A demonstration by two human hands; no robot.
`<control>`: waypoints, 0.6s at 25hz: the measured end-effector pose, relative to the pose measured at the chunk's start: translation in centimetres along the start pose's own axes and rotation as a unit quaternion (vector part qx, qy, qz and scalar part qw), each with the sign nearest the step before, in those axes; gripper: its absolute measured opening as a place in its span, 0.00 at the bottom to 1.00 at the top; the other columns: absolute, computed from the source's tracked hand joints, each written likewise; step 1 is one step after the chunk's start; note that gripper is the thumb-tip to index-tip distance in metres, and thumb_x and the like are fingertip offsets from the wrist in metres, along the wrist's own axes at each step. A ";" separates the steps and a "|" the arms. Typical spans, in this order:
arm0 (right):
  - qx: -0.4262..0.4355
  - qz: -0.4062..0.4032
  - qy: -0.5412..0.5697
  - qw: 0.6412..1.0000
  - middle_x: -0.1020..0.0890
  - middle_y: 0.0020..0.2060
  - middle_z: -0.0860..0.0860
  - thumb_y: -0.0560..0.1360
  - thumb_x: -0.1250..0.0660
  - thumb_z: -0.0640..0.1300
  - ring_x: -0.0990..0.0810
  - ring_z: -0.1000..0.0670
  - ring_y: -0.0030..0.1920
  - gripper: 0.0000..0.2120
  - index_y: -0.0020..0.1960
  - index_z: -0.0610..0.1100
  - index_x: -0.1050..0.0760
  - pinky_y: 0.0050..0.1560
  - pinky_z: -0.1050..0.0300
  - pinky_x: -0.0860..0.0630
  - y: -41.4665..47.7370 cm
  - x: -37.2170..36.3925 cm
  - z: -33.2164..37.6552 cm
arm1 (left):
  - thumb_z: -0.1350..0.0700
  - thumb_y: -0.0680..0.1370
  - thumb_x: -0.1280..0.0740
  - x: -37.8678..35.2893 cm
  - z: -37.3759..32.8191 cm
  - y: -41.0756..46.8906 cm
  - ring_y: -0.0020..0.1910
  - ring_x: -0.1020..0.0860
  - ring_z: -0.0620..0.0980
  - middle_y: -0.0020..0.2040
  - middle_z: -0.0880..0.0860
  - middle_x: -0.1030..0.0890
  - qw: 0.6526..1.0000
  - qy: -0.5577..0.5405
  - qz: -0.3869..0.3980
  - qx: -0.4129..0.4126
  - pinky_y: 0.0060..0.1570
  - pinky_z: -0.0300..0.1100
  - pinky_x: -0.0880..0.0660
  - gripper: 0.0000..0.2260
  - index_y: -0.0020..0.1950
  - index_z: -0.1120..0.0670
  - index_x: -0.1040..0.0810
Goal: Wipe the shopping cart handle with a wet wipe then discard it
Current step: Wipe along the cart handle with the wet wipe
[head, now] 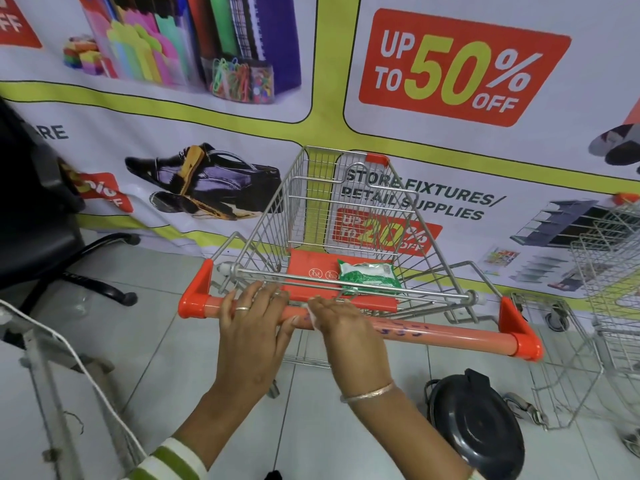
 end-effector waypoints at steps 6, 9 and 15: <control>-0.066 0.088 0.001 0.994 0.15 0.33 0.49 0.62 0.26 0.32 0.17 0.49 0.33 0.10 0.38 0.45 0.19 0.37 0.57 0.20 1.0 0.4 1.2 | 0.42 0.81 0.58 -0.1 -0.2 -0.1 0.63 0.26 0.58 0.60 0.55 0.20 1.000 0.004 0.006 0.010 0.62 0.56 0.38 0.30 0.60 0.55 0.22; -0.063 0.148 -0.003 0.987 0.16 0.40 0.48 0.71 0.35 0.34 0.20 0.46 0.41 0.07 0.43 0.44 0.23 0.40 0.58 0.25 1.2 0.8 0.9 | 0.42 0.81 0.59 -0.1 -0.3 -0.1 0.63 0.26 0.58 0.60 0.55 0.20 1.000 0.003 0.003 0.010 0.63 0.55 0.39 0.30 0.61 0.55 0.22; -0.051 0.150 -0.032 0.987 0.17 0.44 0.47 0.75 0.38 0.35 0.20 0.45 0.45 0.09 0.50 0.45 0.23 0.36 0.58 0.28 1.9 1.2 2.4 | 0.43 0.81 0.59 -0.2 -0.3 -0.1 0.62 0.26 0.57 0.60 0.54 0.20 1.000 -0.001 -0.004 0.015 0.62 0.57 0.37 0.30 0.60 0.55 0.22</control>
Point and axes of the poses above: each hand's wrist, its own y-axis towards the middle knuckle, its own x-axis out of the back of the hand, z = x × y, the point moved 1 cm from there along y, towards the middle knuckle
